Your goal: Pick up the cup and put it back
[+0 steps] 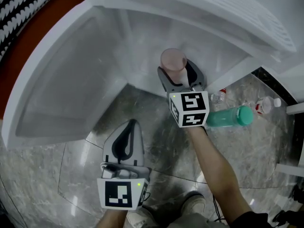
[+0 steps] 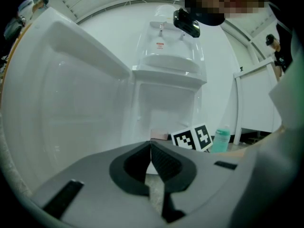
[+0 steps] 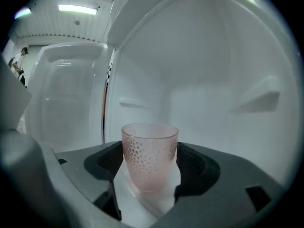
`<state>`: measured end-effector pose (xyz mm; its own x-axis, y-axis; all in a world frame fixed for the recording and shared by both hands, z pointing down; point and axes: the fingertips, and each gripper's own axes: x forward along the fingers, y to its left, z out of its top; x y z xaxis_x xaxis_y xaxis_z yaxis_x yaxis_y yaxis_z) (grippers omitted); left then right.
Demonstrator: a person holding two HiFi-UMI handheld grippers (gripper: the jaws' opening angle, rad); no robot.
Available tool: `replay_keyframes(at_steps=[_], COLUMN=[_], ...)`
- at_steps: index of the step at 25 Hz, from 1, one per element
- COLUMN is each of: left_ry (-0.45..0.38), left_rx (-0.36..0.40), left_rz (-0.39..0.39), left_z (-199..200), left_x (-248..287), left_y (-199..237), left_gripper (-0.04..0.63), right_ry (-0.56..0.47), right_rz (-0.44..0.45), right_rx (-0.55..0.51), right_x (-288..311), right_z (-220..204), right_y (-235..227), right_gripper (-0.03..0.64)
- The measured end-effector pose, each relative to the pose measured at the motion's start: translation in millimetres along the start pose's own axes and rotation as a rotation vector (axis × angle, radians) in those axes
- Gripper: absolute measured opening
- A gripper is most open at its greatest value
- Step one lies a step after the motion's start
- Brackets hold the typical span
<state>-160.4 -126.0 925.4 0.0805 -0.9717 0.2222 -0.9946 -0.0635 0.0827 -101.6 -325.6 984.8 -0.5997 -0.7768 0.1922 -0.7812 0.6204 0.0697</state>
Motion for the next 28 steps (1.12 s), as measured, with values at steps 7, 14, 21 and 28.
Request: replay_keyframes(at_steps=[7,14,21,28], left_ry=[-0.013,0.032,-0.006,0.022], left_rx=[0.006,-0.012,0.016,0.012], left_rz=[-0.022,-0.005,0.028,-0.028], left_z=[7.2,-10.4,-3.4,-4.8], left_x=[-1.5,-15.0,-24.0,-24.6], left_y=[-8.8,-1.2,-10.2,-36.6], left_gripper=[0.012,0.012,0.012,0.012], right_ry=[0.048,-0.007,-0.010,-0.004], right_rz=[-0.017,0.140,0.211,0.255], right_rx=[-0.005,0.123,0.134,0.145], right_x=[-14.3,-130.6,-201.6,-207.0], right_z=[-1.5,15.4,19.5,18.7], right_y=[1.5,39.0,54.1,73.5], right_gripper=[0.396,0.396,0.028,0.012])
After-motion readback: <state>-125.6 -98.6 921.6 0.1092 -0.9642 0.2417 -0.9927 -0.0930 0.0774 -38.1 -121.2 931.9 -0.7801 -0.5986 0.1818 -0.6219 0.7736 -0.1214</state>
